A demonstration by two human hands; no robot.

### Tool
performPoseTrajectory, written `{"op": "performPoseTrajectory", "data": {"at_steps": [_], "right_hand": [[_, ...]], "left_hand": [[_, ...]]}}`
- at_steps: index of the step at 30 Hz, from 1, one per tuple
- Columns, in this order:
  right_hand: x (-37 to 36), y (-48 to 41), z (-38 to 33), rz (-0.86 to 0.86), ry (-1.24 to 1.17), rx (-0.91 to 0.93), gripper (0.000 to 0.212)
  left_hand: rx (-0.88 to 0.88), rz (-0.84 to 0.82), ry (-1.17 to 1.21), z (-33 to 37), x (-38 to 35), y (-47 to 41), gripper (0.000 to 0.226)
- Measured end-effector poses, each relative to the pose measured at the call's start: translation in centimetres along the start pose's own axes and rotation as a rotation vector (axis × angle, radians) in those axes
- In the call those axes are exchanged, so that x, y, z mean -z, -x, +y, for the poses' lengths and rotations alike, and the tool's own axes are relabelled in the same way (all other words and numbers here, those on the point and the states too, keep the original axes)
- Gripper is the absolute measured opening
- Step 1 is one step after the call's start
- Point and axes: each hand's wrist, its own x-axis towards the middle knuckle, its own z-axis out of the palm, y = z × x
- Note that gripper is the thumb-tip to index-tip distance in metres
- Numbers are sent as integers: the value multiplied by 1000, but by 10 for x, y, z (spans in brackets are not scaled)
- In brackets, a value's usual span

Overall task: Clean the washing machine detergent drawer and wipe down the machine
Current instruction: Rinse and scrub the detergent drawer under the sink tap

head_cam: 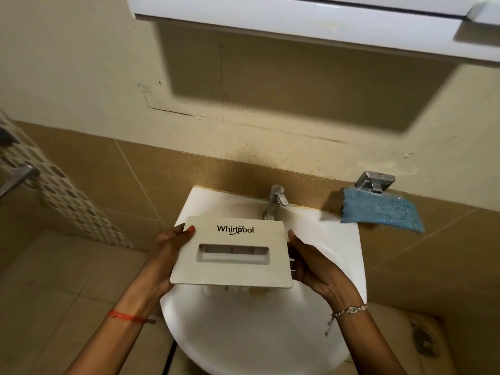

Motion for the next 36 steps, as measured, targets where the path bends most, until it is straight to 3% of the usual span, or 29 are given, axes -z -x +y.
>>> {"op": "performPoseTrajectory", "data": {"at_steps": [2, 4, 8, 14, 16, 23, 29, 34, 36], "right_hand": [[12, -15, 9, 138, -16, -9, 33], [20, -31, 21, 189, -170, -24, 23], [22, -67, 38, 141, -403, -55, 22], [6, -109, 44, 98, -566, -161, 19], [2, -114, 43, 48, -588, -147, 4], [12, -122, 33, -135, -602, -127, 54], [39, -98, 24, -121, -609, -112, 62], [37, -48, -18, -160, -566, -65, 50], [23, -27, -38, -140, -423, -100, 33]], "left_hand": [[3, -5, -2, 3, 3, 2, 19], [8, -37, -14, 8, 5, 6, 19], [11, -64, -49, 11, 6, 13, 19], [16, -107, -54, 1, -5, 20, 22], [16, -115, -55, -1, -10, 21, 22], [20, -115, -71, -8, -17, 20, 22], [34, -121, -77, -15, -20, 15, 23], [27, -105, -108, -22, -24, 12, 23], [31, -86, -121, -24, -26, 10, 24]]}}
